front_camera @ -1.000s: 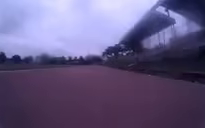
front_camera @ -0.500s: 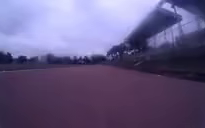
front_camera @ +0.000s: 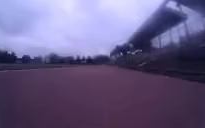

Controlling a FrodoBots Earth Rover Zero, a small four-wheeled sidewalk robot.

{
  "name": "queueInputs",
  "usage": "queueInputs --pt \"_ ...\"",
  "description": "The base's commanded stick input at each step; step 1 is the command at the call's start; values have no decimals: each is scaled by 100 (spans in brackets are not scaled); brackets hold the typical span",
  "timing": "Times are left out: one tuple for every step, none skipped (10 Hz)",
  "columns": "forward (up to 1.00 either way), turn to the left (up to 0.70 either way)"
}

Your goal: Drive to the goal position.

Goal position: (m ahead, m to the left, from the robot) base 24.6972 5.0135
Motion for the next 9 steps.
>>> queueInputs --pt "70 0" --pt "70 0" --pt "70 0" --pt "70 -7" --pt "70 -14" --pt "70 -14" --pt "70 -14" --pt "70 -12" --pt "70 -3"
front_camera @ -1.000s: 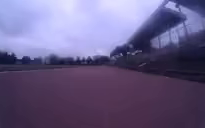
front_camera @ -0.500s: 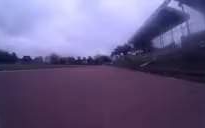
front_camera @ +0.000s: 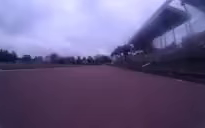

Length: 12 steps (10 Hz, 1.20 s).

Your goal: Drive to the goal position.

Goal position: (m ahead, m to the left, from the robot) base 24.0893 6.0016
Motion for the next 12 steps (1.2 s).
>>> queueInputs --pt "70 0" --pt "70 0" --pt "70 0" --pt "70 0" --pt "70 0" --pt "70 0" --pt "70 0" --pt "70 0" --pt "70 0" --pt "70 0" --pt "70 0" --pt "70 0"
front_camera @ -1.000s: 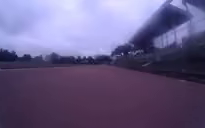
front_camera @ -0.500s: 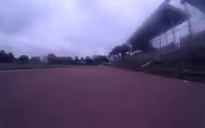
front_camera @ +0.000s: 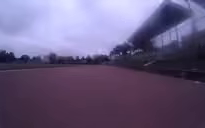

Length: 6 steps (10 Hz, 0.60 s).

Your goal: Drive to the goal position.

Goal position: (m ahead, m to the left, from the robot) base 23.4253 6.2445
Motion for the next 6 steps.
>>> queueInputs --pt "70 0" --pt "70 0" --pt "70 0" --pt "70 0" --pt "70 0" --pt "70 0"
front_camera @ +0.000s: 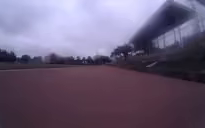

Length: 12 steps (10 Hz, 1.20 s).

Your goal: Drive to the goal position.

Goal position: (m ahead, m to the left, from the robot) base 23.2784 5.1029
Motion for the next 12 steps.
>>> queueInputs --pt "70 0" --pt "70 0" --pt "70 0" --pt "70 0" --pt "70 0" --pt "70 0" --pt "70 0" --pt "70 0" --pt "70 0" --pt "70 0" --pt "70 0" --pt "70 0"
